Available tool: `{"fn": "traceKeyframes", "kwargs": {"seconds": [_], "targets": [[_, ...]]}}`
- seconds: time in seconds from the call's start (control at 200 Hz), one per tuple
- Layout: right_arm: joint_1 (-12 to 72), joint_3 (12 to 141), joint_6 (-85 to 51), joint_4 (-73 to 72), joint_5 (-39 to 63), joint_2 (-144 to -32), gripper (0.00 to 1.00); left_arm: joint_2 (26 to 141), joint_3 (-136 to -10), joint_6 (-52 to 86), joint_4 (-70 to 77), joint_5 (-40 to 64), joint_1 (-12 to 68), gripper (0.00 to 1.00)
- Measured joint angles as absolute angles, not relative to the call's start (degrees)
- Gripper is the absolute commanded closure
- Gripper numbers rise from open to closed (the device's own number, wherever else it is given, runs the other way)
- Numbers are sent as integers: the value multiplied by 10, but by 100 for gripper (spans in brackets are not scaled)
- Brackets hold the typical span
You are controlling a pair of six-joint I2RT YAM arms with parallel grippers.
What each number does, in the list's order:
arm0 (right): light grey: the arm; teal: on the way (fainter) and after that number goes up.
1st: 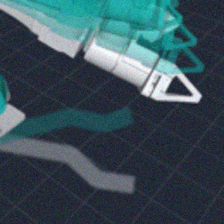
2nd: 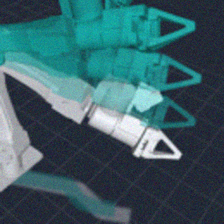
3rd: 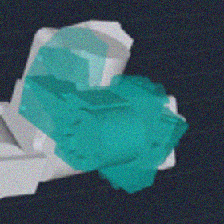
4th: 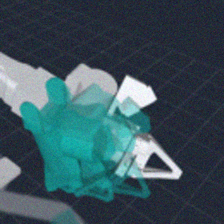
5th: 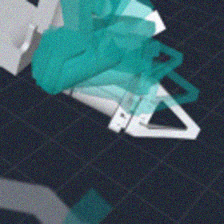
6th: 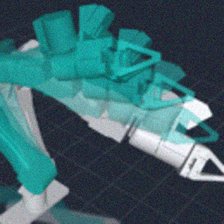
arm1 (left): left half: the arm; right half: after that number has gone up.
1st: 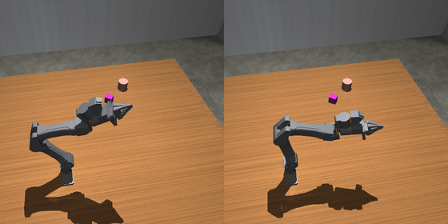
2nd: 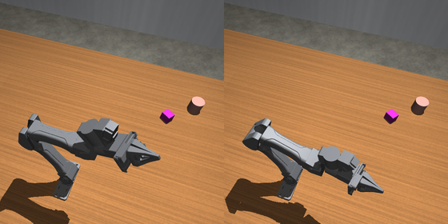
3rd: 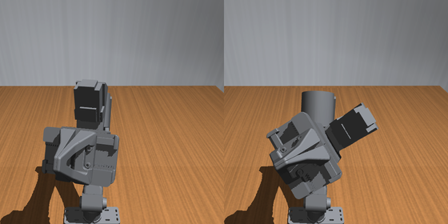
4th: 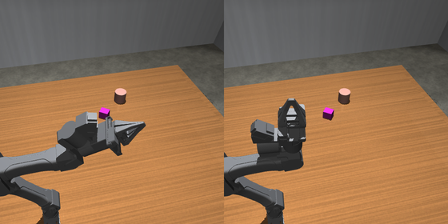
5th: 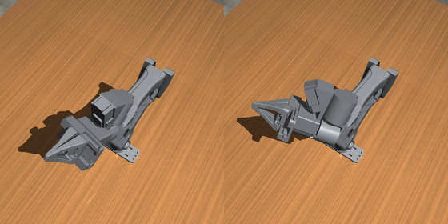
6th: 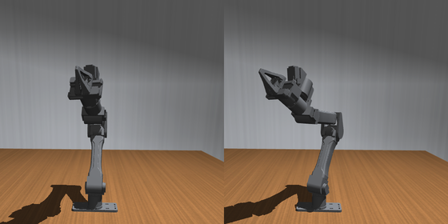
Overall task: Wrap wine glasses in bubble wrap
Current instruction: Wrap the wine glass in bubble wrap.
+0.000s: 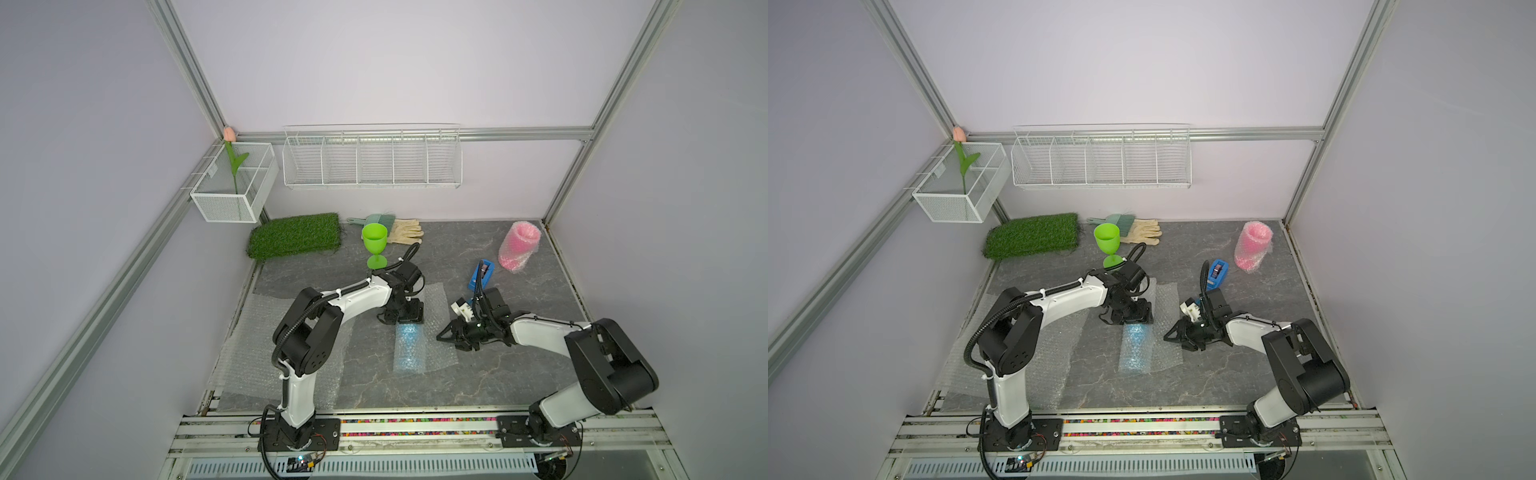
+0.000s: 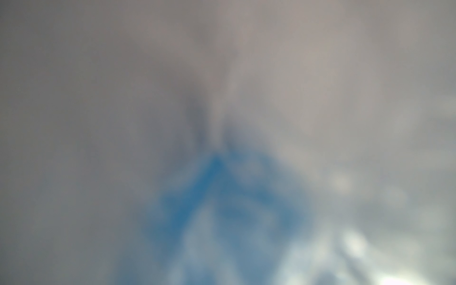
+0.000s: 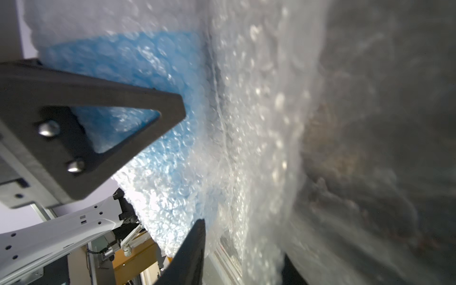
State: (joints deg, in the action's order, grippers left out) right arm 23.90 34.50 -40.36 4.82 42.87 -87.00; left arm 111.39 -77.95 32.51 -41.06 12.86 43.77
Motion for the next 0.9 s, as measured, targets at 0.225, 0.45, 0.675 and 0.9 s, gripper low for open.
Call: {"fn": "traceKeyframes", "kwargs": {"seconds": [0.225, 0.45, 0.675, 0.9], "targets": [[275, 361, -394, 121, 381, -829, 93, 1114, -780, 328, -410, 129, 438, 43], [357, 418, -411, 159, 309, -808, 93, 1117, -780, 344, -406, 132, 437, 45], [442, 473, -438, 173, 213, -808, 93, 1118, -782, 356, -406, 136, 436, 45], [497, 520, -458, 191, 129, -841, 79, 1118, -782, 361, -404, 140, 435, 46]]}}
